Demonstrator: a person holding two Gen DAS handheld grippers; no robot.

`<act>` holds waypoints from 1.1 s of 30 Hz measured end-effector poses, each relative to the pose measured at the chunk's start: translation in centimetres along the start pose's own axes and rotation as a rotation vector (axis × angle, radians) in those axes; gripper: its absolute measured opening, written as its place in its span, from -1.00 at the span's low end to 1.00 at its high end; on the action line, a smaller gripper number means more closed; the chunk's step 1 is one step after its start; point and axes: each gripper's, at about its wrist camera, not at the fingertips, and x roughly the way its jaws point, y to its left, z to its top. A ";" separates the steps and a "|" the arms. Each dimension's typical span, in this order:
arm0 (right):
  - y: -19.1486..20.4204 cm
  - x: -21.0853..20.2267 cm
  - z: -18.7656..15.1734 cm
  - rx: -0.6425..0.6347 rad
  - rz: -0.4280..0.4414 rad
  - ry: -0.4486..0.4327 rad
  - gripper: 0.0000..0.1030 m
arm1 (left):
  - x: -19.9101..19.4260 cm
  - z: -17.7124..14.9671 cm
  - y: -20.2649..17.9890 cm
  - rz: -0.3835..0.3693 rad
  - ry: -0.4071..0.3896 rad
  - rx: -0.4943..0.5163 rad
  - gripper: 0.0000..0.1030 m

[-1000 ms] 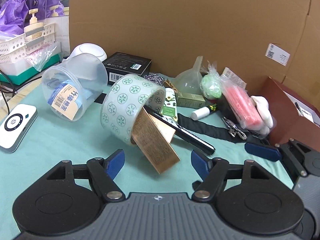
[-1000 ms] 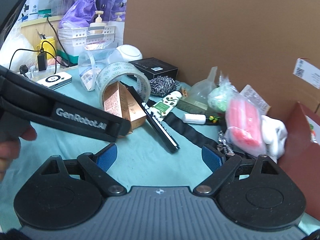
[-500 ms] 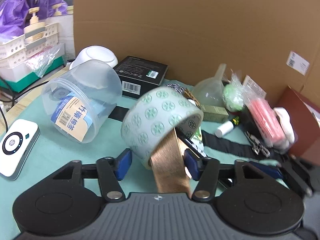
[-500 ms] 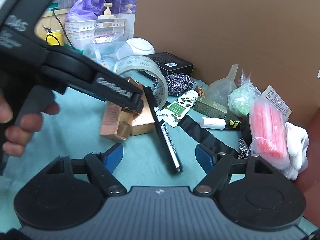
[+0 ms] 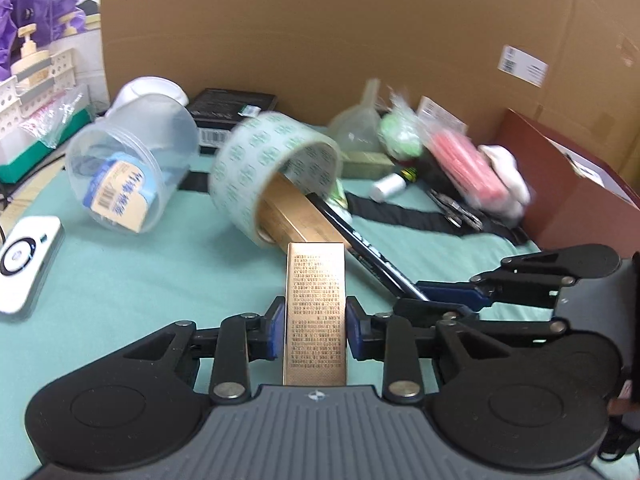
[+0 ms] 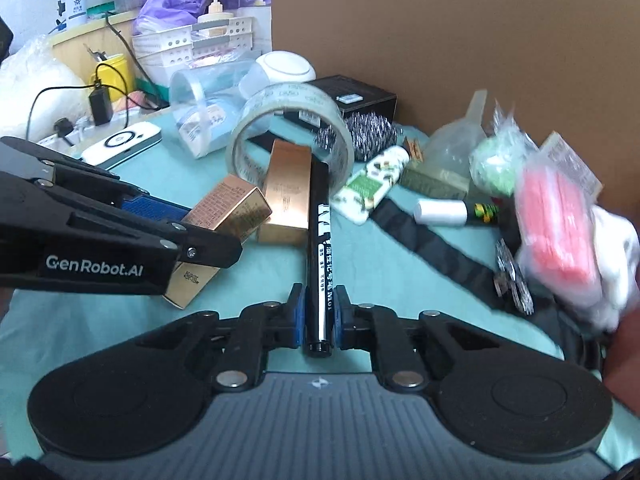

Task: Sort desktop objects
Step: 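Grasp the tan cosmetic box with left tool while right tool grasps the black marker, then lift the tan box and black marker and carry them over the storage box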

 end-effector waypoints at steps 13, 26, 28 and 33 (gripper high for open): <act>-0.4 -3.0 -2.2 0.011 0.016 0.029 -0.73 | 0.3 -0.8 -1.7 0.039 0.033 0.058 -0.35; -0.1 -1.1 -0.8 -0.013 0.014 0.029 -0.71 | 1.0 -0.8 -2.3 0.072 0.030 0.092 -0.38; -0.3 -1.2 -0.9 -0.010 0.021 0.025 -0.76 | 1.0 -0.9 -2.6 0.084 0.026 0.108 -0.39; -0.3 -2.4 -1.9 0.013 0.020 0.011 -0.77 | 0.4 -0.9 -3.5 0.059 0.025 0.084 -0.39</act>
